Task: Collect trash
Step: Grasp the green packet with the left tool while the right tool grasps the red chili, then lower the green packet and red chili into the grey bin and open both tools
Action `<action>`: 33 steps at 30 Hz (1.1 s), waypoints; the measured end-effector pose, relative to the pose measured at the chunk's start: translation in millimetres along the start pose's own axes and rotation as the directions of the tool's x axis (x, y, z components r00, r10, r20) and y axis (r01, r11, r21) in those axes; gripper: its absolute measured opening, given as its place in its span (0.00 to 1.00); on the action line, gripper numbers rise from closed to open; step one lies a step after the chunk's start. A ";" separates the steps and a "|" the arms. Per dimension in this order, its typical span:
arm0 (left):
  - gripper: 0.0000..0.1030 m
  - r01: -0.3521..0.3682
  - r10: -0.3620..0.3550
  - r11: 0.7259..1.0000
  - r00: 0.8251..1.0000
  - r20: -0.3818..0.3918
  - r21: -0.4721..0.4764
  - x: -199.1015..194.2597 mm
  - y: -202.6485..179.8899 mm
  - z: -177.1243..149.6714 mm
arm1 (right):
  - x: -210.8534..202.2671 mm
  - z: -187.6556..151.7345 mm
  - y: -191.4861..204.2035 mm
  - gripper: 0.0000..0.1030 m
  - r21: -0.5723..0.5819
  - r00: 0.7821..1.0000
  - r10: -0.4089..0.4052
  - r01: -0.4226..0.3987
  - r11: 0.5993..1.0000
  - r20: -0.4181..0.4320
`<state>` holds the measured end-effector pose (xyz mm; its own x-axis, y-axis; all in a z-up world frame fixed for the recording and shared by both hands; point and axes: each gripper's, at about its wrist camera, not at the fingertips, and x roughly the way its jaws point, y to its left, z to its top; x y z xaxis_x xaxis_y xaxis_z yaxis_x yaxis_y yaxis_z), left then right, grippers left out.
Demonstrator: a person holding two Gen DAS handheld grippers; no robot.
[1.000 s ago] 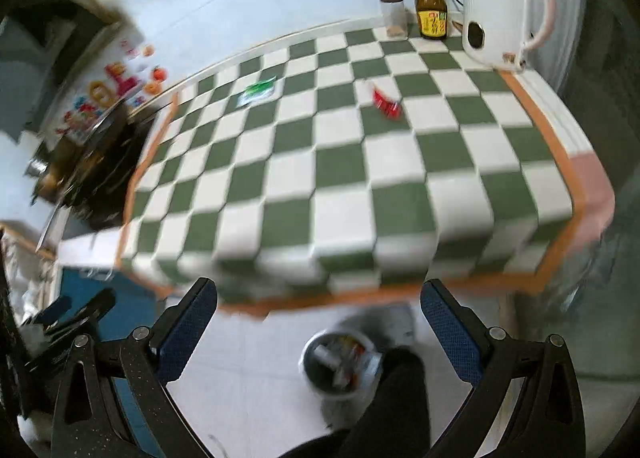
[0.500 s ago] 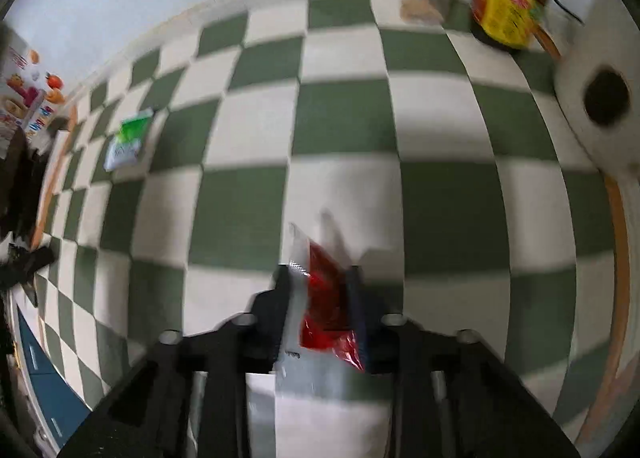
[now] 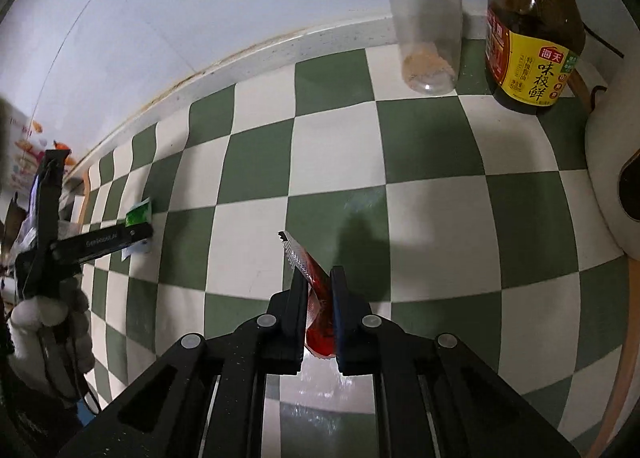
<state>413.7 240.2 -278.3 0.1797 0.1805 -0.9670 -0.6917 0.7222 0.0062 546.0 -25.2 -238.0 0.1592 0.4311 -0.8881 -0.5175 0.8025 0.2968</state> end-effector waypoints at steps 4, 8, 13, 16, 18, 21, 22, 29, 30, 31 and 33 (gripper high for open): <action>0.02 -0.008 0.008 1.000 1.000 0.015 0.000 -16.3 3.0 -11.3 | -5.6 -4.5 0.4 0.11 0.009 1.000 0.010 -0.010 1.000 0.006; 0.02 -0.043 0.040 0.999 0.993 0.112 0.025 -69.2 7.1 -40.9 | -25.8 -15.3 5.6 0.11 -0.001 0.999 0.025 -0.025 1.000 0.029; 0.02 -0.097 0.078 0.993 0.961 0.264 0.062 -160.1 13.8 -106.5 | -64.9 -46.4 25.2 0.11 -0.038 0.997 0.025 -0.022 0.999 0.075; 0.02 -0.115 0.084 0.990 0.941 0.327 0.078 -194.7 20.2 -132.9 | -97.5 -78.5 45.5 0.11 -0.069 0.993 0.016 -0.008 0.998 0.118; 0.02 -0.105 0.067 0.991 0.929 0.364 0.085 -220.6 28.7 -161.1 | -116.0 -98.9 57.9 0.11 -0.083 0.990 0.012 0.000 0.997 0.143; 0.02 -0.059 0.015 0.993 0.920 0.392 0.101 -243.2 45.7 -192.0 | -151.6 -141.3 79.6 0.11 -0.089 0.982 0.006 0.011 0.996 0.190; 0.02 -0.046 -0.001 0.993 0.917 0.399 0.109 -250.5 52.4 -205.4 | -164.4 -157.4 87.2 0.11 -0.090 0.978 0.003 0.016 0.996 0.209; 0.02 0.050 -0.138 0.977 0.892 0.431 0.209 -296.1 88.8 -307.2 | -253.7 -283.7 132.4 0.11 -0.072 0.947 -0.002 0.026 0.997 0.321; 0.02 0.059 -0.152 0.973 0.890 0.430 0.222 -302.1 93.0 -322.1 | -262.9 -299.5 136.5 0.11 -0.064 0.944 0.001 0.021 0.998 0.329; 0.02 0.067 -0.162 0.971 0.892 0.423 0.232 -304.2 95.6 -331.7 | -270.7 -315.7 139.3 0.11 -0.053 0.943 0.002 0.017 0.998 0.332; 0.02 0.095 -0.188 0.964 0.901 0.391 0.247 -308.3 101.7 -355.3 | -282.7 -349.2 144.4 0.11 -0.034 0.947 0.010 0.001 0.999 0.321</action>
<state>39.4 20.8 -70.0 0.5659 0.2876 -0.7727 -0.4776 0.8783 -0.0228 132.7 -175.2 -66.6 0.4153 0.5486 -0.7257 -0.5458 0.7884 0.2836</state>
